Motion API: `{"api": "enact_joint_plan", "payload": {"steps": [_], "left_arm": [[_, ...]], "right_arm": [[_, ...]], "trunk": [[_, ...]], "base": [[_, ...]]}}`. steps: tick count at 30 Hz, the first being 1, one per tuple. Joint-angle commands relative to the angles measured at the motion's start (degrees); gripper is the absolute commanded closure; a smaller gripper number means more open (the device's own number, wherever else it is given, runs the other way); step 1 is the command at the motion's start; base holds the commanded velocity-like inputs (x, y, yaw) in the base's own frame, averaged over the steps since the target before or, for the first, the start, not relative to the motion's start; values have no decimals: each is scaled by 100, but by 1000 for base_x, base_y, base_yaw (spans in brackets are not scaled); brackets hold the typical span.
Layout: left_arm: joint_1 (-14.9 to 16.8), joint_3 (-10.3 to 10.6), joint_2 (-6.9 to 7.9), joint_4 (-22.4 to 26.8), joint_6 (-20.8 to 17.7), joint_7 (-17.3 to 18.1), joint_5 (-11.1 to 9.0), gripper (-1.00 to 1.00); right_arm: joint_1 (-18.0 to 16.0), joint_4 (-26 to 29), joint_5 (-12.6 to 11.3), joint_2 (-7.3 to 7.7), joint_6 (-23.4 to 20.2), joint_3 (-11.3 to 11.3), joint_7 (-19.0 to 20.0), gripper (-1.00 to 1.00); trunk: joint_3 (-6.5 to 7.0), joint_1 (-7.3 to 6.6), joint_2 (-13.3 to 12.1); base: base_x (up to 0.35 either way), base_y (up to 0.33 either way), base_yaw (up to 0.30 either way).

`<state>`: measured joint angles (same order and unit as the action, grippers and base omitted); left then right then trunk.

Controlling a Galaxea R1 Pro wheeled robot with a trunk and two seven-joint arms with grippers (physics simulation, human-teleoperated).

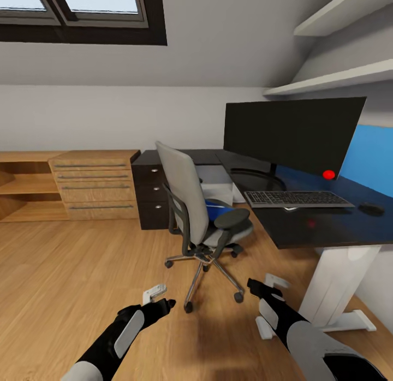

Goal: In the bedroom, organize the workspace by keeping the computer under the desk, ensuring the monitor is on the desk, placing the keyboard on the desk next to the monitor, placing the mouse on the desk next to the keyboard, moving the folder from the swivel chair onto the desk next to the mouse, stacking the notebook on top of the folder with the pen on top of the notebook, and positioning the swivel chair next to the desk.

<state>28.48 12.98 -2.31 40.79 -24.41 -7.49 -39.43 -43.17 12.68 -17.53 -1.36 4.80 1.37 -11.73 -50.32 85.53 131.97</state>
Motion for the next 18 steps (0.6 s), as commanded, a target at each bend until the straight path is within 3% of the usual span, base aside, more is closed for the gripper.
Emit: {"api": "enact_joint_plan", "payload": {"steps": [1, 2, 5, 6, 7, 12, 15, 16, 18], "left_arm": [[3, 22, 5, 48, -18, -52, -58, -100], [6, 43, 4, 169, -23, -50, -37, -100], [8, 382, -8, 298, -6, -30, -11, -100], [8, 533, -11, 301, 0, -34, -7, -100], [11, 826, -44, 354, 19, -43, 24, -100], [23, 894, -158, 366, 76, -44, 269, -100], [25, 902, -230, 289, 169, -43, 557, -100], [25, 903, -269, 75, 314, -42, 754, -100], [26, 902, -288, -101, 487, -42, 879, -100]], "right_arm": [[-8, -1, -28, -5, 21, 12, -8, -100], [-16, 13, -33, -18, 9, 16, -11, -100], [-24, 191, -73, -57, -10, 27, -34, -100], [-24, 207, -75, -62, -12, 26, -34, -100], [-25, 229, -63, -66, -12, 19, -28, -100], [-25, 234, -73, -40, -5, 45, -23, -100], [-25, 235, -69, -35, 7, 39, -21, -100], [-25, 235, -56, -33, 13, 30, -15, -100], [-23, 235, -47, -33, 19, 27, -8, -100]], "trunk": [[-24, 21, 44], [-42, 43, 84], [-96, 109, 204], [-114, 131, 245], [-132, 153, 285], [-222, 263, 485], [-276, 329, 606], [-294, 351, 646], [-329, 395, 726]], "base": [[0, 0, 0], [0, 0, 0], [0, 0, 0], [0, 0, 0], [0, 0, 0], [0, 0, 0], [0, 0, 0], [0, 0, 0], [0, 0, 0]]}}
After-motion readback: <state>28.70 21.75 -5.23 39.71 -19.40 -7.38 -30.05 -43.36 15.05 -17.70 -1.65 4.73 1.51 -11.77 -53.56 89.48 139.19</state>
